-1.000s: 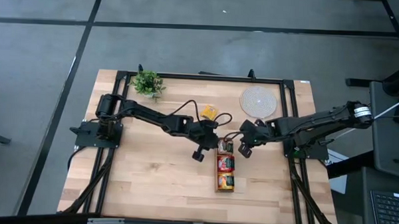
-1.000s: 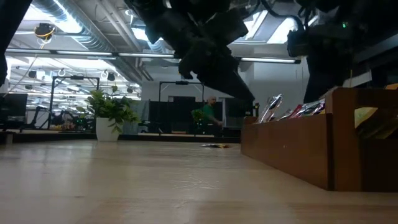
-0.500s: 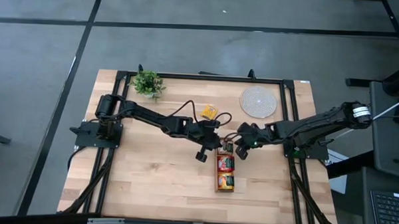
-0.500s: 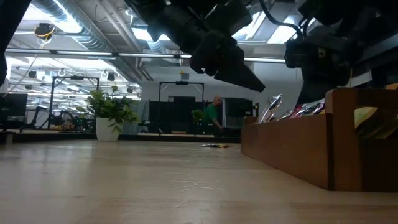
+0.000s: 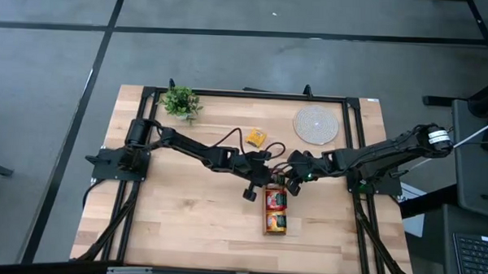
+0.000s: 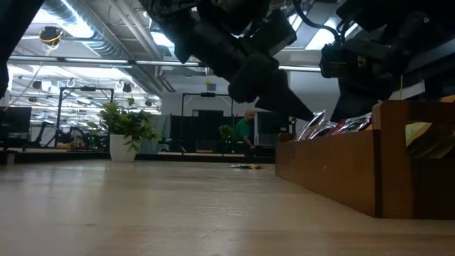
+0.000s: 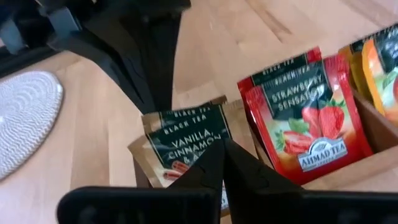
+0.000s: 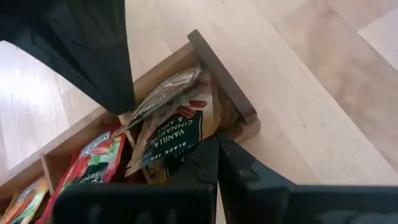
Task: Pick & Place Tea
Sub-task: Put the brown tea bag into the left section of the wooden organizer, then put the yellow tea bag into the right section of the wooden organizer
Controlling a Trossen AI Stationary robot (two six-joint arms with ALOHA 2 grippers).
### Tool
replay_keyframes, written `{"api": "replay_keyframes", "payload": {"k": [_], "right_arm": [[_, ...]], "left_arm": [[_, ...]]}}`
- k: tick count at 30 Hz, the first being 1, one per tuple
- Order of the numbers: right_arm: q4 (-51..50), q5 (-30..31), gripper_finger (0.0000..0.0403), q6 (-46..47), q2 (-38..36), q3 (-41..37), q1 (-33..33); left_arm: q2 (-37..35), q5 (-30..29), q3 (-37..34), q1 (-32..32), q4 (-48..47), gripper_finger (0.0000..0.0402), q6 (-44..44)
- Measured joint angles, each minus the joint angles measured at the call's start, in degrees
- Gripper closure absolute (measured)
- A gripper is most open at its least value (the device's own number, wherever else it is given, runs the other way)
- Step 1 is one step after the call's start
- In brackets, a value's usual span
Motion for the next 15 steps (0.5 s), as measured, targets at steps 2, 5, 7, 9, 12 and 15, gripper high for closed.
{"api": "replay_keyframes", "payload": {"k": [2, 5, 7, 9, 12, 15], "right_arm": [[0.0, 0.1, 0.0398, 0.0, 0.0, 0.0, -0.2], [0.3, 1.6, 0.0398, -0.4, 0.0, 0.0, -1.1], [1.9, 2.1, 0.0398, -1.5, 0.0, 0.0, -1.8], [3.6, 2.1, 0.0398, -2.6, 0.0, 0.0, -2.5], [5.7, 1.8, 0.0398, -3.8, 0.0, 0.0, -3.5], [5.7, 0.8, 0.0398, -4.5, 0.0, 0.0, -4.4]], "left_arm": [[0.0, 0.0, 0.0, 0.0, 0.5, 0.0398, -0.1], [0.0, 0.0, 0.0, 0.0, 1.3, 0.0399, -0.1], [0.0, 0.0, 0.0, 0.0, 2.0, 0.0400, -0.1], [0.0, 0.0, 0.0, 0.0, 1.8, 0.0399, -0.1], [0.0, -0.1, 0.0, 0.0, 1.9, 0.0397, -0.1], [0.0, -0.4, 0.0, 0.1, 1.8, 0.0400, -0.1]]}}
